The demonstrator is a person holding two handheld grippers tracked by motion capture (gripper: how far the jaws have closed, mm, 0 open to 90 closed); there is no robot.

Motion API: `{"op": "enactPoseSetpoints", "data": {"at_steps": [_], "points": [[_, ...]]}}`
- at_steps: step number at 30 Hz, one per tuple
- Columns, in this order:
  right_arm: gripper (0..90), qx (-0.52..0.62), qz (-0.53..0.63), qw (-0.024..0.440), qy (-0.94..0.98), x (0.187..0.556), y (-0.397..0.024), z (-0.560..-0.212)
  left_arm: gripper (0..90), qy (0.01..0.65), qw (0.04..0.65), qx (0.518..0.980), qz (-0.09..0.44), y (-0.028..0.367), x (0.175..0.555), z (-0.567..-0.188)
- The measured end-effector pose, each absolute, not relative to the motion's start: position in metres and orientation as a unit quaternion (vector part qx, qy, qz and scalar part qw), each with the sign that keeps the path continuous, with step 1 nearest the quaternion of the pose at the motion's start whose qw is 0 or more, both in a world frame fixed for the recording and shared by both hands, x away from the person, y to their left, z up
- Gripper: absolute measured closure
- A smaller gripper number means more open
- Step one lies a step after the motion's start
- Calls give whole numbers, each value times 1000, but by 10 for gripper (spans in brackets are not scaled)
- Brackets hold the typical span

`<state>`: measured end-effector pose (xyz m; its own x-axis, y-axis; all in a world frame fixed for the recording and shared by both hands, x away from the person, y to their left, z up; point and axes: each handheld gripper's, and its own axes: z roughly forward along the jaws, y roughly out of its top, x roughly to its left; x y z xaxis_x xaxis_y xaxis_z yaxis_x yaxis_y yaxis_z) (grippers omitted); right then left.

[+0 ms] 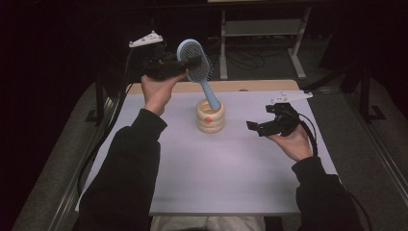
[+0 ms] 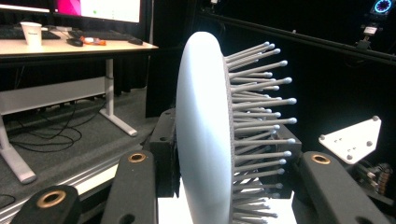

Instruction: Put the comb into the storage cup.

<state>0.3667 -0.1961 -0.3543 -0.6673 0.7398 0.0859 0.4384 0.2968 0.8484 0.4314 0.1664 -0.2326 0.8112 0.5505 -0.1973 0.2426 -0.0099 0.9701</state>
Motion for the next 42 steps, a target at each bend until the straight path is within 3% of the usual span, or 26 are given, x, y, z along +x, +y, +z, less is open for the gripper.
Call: {"op": "enactPoseSetpoints", "data": {"at_steps": [42], "points": [[0, 402, 494, 207, 743, 308, -271, -390, 562, 290, 603, 724, 167, 151, 468, -261]]}}
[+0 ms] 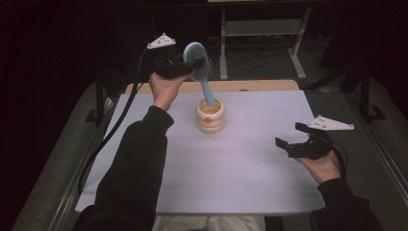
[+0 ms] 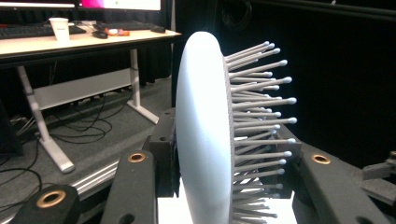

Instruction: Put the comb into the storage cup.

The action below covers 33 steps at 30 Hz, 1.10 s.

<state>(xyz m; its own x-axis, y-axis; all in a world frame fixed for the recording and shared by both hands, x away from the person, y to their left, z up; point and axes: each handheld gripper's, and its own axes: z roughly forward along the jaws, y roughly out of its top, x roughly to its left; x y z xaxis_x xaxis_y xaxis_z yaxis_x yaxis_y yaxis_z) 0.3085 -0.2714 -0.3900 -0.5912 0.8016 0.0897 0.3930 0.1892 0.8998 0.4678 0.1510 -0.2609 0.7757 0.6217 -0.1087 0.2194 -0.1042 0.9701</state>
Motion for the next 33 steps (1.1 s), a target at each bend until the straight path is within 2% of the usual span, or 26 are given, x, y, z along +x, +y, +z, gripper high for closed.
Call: {"op": "enactPoseSetpoints", "data": {"at_steps": [33], "points": [[0, 394, 495, 210, 746, 287, -279, -403, 560, 293, 573, 751, 149, 126, 487, -309]]}}
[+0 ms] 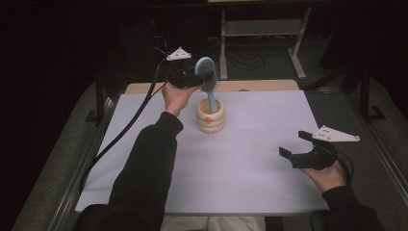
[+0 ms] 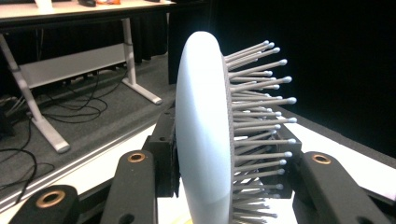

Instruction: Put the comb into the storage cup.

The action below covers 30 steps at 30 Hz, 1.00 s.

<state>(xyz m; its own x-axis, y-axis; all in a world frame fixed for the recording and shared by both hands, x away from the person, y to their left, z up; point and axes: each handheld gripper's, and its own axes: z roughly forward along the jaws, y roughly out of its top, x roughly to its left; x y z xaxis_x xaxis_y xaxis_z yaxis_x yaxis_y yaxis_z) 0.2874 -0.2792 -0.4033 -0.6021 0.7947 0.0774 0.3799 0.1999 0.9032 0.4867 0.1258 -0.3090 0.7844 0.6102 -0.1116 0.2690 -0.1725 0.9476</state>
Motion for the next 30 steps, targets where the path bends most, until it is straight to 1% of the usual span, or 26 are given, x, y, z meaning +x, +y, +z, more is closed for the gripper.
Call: {"op": "enactPoseSetpoints", "data": {"at_steps": [4, 18, 25, 30], "points": [[0, 394, 491, 206, 749, 287, -279, -405, 559, 292, 562, 760, 149, 124, 487, -315], [0, 394, 492, 204, 749, 287, -279, -407, 558, 296, 559, 763, 133, 113, 492, -331], [0, 396, 495, 204, 747, 286, -280, -407, 557, 300, 544, 772, 135, 112, 496, -338], [0, 396, 496, 203, 746, 286, -281, -407, 556, 307, 547, 768, 126, 114, 499, -343]]}}
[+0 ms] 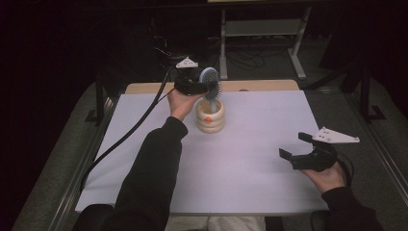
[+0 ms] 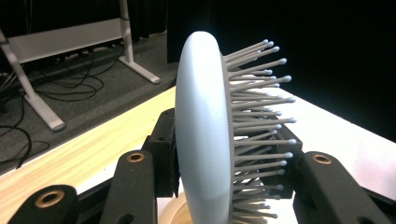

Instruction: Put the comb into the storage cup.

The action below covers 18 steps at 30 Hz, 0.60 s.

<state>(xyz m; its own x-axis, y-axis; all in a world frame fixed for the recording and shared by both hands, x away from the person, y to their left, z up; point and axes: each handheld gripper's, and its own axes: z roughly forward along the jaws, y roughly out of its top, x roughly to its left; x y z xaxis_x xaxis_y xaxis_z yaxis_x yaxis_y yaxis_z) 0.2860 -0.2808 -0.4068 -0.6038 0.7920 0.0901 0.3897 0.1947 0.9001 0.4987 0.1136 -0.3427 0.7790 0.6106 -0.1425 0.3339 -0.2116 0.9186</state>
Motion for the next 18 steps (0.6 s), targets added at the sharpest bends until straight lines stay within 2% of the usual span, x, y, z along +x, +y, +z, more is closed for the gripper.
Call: {"op": "enactPoseSetpoints", "data": {"at_steps": [18], "points": [[0, 400, 497, 200, 744, 286, -281, -407, 507, 355, 563, 739, 106, 138, 506, -358]]}}
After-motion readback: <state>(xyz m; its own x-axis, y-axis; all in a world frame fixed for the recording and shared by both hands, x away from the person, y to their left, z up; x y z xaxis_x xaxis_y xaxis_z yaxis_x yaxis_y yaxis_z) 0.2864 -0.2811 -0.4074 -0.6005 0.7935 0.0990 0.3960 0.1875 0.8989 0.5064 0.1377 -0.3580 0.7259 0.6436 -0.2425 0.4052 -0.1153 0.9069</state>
